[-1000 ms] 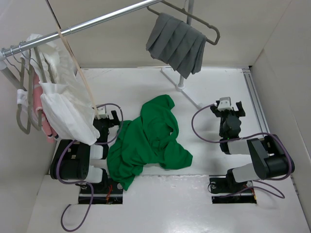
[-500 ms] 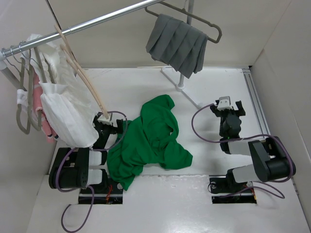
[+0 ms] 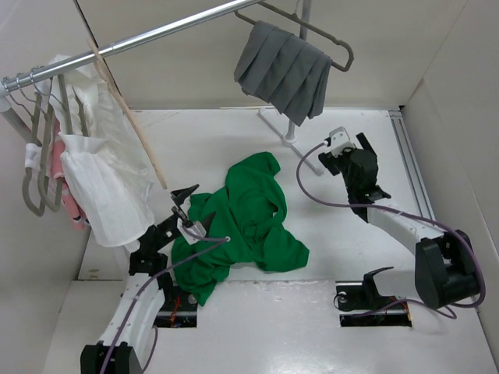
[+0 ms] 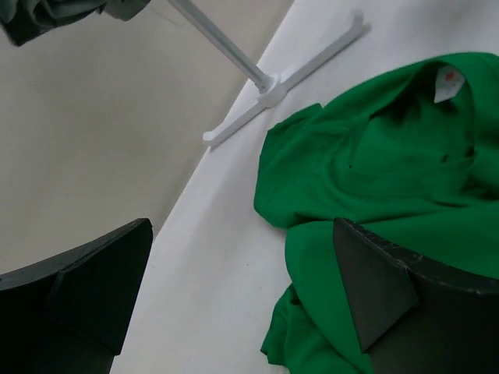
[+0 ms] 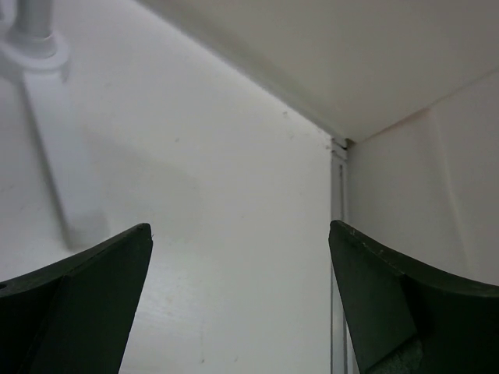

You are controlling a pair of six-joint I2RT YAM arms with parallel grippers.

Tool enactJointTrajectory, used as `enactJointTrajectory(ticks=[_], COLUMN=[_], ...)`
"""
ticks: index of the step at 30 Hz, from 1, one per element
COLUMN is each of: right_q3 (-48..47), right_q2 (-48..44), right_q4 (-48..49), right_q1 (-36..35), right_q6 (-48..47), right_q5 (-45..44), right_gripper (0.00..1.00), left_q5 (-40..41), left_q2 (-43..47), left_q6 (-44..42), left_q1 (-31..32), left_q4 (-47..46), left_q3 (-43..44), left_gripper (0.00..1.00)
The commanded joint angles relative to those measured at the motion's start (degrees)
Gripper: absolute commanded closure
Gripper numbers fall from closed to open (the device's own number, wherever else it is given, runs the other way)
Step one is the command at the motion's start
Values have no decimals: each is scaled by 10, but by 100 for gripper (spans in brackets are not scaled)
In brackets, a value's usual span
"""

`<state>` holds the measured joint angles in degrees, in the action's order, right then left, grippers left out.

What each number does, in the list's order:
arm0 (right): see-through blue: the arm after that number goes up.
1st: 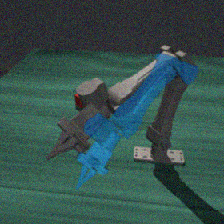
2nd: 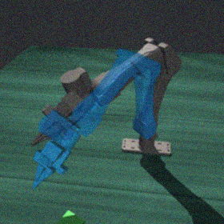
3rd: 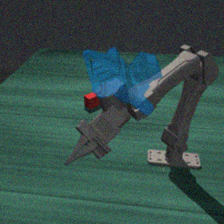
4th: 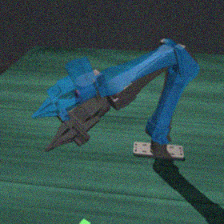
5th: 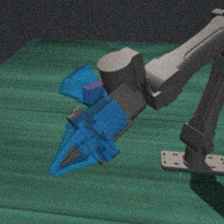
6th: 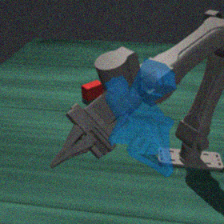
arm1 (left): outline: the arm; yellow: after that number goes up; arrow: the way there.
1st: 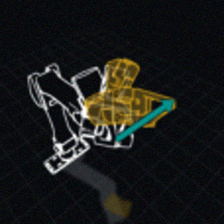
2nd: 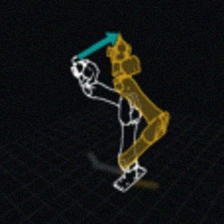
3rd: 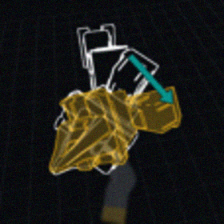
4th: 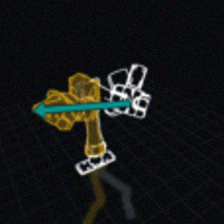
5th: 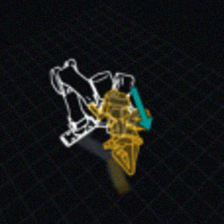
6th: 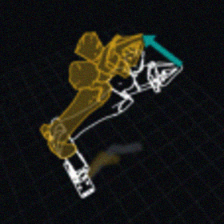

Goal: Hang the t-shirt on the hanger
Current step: Grab a hanger with the right arm

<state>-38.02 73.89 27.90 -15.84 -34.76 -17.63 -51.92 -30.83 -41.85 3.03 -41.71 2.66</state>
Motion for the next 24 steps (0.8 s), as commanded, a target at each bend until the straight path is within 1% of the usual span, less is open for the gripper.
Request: enactJointTrajectory(ticks=[1,2,4,5,6,8,9,12,13,14,16,17,18,20,21,22,24], right_q3=[-63,-74,-93,-109,-115,-129,-129,-151,-157,-171,-187,-199,-211,-263,-284,-329,-375], right_q2=[-7,0,7,13,13,13,13,-1,-1,-7,-15,-22,-22,-22,-22,-16,-9], right_q4=[-92,-108,-151,-164,-174,-202,-211,-252,-264,-289,-318,-335,-374,-422,-476,-505,-556], right_q1=[-18,-18,-34,-34,-42,-48,-53,-60,-66,-75,-92,-102,-121,-140,-150,-171,-191], right_q6=[-4,-4,-4,-4,-4,-4,-4,-4,-4,-4,1,1,1,-9,-14,-26,-31], right_q5=[69,84,112,118,130,143,152,197,219,225,231,239,244,263,285,295,303], right_gripper=[1,1,1,1,1,1,1,1,1,1,1,1,1,1,1,1,1], left_q5=[-54,-46,-40,-40,-33,-23,-13,11,17,17,23,23,23,23,23,23,32], left_q2=[43,59,65,65,65,60,46,27,13,6,-12,-12,-19,-20,-20,-13,10], left_q6=[-93,-141,-212,-256,-324,-360,-372,-406,-417,-436,-442,-448,-448,-448,-448,-448,-427], left_q1=[5,5,10,10,10,10,10,10,10,10,10,10,10,10,10,10,10], left_q4=[110,168,245,327,363,420,475,550,599,622,673,687,700,730,735,735,741], left_q3=[-42,-35,-4,8,22,60,74,131,146,174,197,206,220,227,227,227,227], left_gripper=[1,1,1,1,1,1,1,1,1,1,1,1,1,1,1,1,1])
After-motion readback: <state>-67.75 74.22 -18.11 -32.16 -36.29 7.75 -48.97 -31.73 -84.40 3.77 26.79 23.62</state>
